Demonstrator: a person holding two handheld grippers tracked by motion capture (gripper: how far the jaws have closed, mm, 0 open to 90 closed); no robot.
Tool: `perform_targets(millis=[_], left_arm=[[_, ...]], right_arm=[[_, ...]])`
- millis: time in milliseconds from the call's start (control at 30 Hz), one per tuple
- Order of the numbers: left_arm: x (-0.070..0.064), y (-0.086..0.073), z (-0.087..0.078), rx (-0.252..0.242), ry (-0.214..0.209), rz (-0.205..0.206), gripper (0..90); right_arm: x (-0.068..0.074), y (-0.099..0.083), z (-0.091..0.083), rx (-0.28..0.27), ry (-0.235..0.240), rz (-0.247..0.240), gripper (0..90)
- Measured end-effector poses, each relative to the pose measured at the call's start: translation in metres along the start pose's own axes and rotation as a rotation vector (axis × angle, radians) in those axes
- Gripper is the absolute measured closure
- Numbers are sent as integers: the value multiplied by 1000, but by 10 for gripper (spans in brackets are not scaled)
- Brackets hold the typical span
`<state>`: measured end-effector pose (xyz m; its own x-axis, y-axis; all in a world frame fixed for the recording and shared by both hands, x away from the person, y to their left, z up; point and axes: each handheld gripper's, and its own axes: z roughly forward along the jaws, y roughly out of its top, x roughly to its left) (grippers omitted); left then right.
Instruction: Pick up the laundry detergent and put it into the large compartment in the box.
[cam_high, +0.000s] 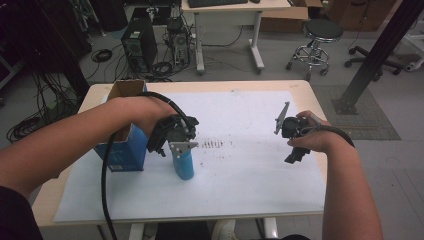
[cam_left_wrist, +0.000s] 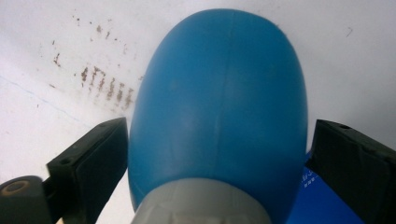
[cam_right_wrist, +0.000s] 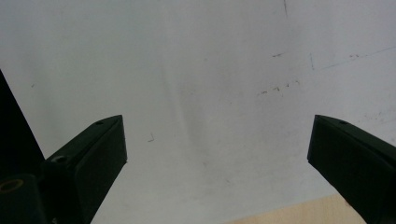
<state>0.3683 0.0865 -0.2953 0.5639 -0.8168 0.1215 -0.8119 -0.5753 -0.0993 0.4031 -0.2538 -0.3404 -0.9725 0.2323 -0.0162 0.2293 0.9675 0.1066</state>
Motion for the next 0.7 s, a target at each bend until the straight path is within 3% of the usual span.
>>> perform_targets(millis=[500, 700], left_arm=[[0, 3, -2, 31, 1, 56, 198], [0, 3, -2, 33, 4, 60, 242]], right_arm=[[2, -1, 0, -2, -7, 6, 48], [3, -2, 0, -1, -7, 6, 49]])
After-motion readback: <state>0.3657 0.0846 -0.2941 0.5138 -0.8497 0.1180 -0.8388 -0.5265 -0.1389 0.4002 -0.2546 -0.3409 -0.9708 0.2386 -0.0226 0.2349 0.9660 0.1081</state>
